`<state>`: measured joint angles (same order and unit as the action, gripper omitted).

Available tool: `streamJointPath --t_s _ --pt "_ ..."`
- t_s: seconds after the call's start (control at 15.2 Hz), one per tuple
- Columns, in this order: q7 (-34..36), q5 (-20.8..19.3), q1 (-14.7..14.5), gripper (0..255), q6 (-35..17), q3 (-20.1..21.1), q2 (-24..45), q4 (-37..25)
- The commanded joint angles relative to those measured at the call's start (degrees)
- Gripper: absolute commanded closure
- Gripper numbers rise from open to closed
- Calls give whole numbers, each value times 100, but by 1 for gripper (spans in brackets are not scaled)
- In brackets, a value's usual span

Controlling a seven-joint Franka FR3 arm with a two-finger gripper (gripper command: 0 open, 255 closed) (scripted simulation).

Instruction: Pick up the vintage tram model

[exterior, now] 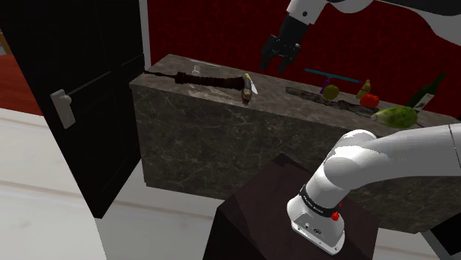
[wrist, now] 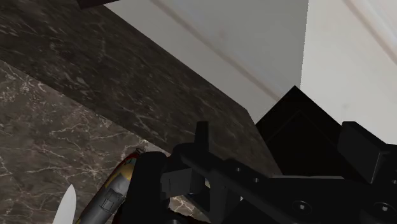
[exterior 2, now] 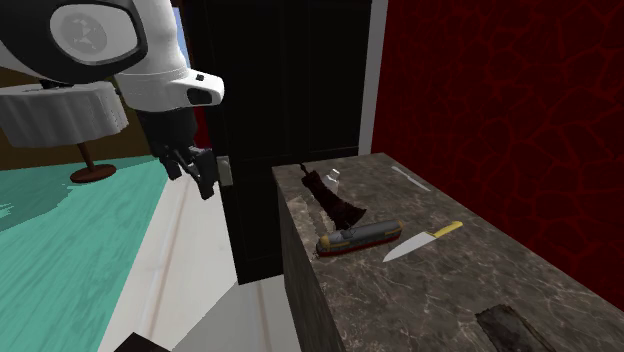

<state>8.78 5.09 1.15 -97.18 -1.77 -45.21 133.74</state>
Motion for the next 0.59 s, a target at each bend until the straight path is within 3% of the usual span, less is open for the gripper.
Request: streamJointPath --t_s 0.0,0.53 --pt "0 0 0 0 0 0 0 0" --pt "-579 -382 211 0 -856 -479 1319 -275"
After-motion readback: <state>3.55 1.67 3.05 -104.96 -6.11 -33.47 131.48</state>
